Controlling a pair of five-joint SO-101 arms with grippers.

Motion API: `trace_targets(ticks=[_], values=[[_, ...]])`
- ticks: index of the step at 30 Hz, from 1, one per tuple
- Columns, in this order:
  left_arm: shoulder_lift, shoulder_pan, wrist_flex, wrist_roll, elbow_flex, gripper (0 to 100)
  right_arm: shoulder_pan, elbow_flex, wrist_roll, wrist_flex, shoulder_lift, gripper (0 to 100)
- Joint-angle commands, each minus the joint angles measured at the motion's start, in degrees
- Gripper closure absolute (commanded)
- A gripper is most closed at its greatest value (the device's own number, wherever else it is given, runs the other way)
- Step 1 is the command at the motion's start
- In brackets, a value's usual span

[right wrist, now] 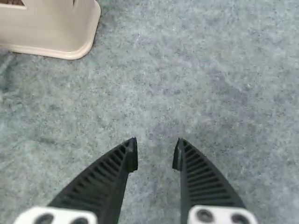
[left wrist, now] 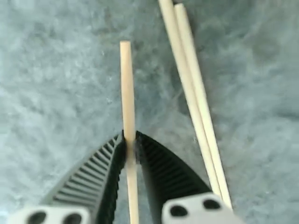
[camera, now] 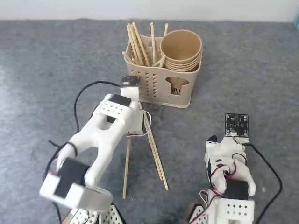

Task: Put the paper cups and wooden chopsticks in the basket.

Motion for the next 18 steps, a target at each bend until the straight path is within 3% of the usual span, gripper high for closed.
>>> trace_targets(ticks=[1, 9, 14, 18], values=[[-8.44, -3.08, 0.53, -0.62, 0.57, 99, 0.57, -0.26, 0.88, -0.4, 0.31, 86.3], [-17.23, -17.32, -1.49, -1.85, -1.19, 99, 0.57, -0.18, 0.88, -0.4, 0.31, 86.3], [-23.21, -21.63, -6.42, -10.55, -4.35, 99, 0.57, -0.18, 0.88, -0.31, 0.31, 86.3], [-30.77, -23.03, -12.31, -11.96, -4.35, 99, 0.57, -0.18, 0.88, -0.31, 0.31, 86.3]])
